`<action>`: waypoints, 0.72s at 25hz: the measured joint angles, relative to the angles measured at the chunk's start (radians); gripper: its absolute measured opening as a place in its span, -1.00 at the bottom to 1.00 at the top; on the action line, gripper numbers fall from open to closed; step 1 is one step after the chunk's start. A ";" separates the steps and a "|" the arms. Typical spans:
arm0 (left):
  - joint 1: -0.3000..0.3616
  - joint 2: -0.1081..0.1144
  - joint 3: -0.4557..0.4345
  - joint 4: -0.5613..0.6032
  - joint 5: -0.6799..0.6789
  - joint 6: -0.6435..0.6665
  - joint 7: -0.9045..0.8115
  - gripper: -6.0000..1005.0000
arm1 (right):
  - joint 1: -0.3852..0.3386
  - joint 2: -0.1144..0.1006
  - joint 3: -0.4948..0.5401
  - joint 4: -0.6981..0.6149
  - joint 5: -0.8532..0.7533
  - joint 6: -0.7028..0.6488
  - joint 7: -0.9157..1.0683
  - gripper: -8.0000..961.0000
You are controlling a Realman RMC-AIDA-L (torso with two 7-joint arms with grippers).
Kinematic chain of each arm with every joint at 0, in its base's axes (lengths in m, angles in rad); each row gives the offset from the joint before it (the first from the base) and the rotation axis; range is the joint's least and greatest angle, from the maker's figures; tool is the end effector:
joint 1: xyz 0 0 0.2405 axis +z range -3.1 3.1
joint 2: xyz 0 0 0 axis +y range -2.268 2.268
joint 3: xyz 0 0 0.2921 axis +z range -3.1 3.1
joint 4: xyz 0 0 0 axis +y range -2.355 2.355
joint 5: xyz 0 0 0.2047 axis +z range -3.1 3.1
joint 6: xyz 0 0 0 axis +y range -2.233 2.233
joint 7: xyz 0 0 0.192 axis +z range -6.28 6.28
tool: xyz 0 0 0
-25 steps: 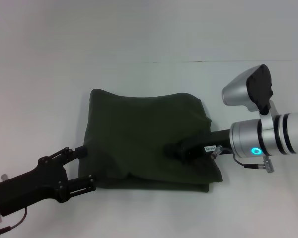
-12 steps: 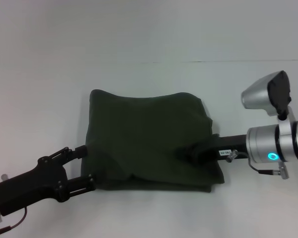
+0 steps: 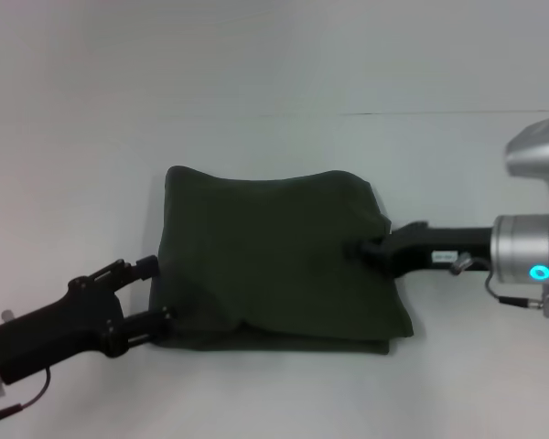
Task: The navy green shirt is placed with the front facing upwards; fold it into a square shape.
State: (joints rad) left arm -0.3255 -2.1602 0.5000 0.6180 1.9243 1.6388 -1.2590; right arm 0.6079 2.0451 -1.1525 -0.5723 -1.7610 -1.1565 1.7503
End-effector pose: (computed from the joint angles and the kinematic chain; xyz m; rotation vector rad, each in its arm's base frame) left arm -0.3052 0.2983 -0.0601 -2.4424 -0.8037 -0.9584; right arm 0.2543 0.4012 -0.1046 -2.6378 1.0188 0.5125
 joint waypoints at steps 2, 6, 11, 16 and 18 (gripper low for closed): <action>-0.007 0.001 0.000 -0.001 -0.004 -0.011 -0.006 0.81 | -0.002 0.000 0.050 0.000 0.001 -0.027 -0.010 -0.79; -0.026 -0.001 -0.002 -0.002 -0.007 -0.058 -0.024 0.81 | -0.014 -0.009 0.128 -0.008 -0.001 -0.099 -0.013 -0.79; -0.057 0.000 -0.002 -0.003 -0.007 -0.128 -0.054 0.81 | -0.046 -0.013 0.221 -0.067 0.001 -0.190 -0.011 -0.70; -0.093 0.004 0.002 -0.003 -0.007 -0.220 -0.122 0.81 | -0.053 -0.033 0.246 -0.086 -0.001 -0.266 0.013 -0.28; -0.103 0.006 0.002 -0.003 -0.007 -0.247 -0.147 0.81 | -0.054 -0.038 0.249 -0.086 -0.002 -0.278 0.025 -0.08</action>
State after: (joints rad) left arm -0.4288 -2.1544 0.5023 0.6150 1.9172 1.3916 -1.4064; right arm 0.5542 2.0069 -0.9035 -0.6587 -1.7631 -1.4350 1.7757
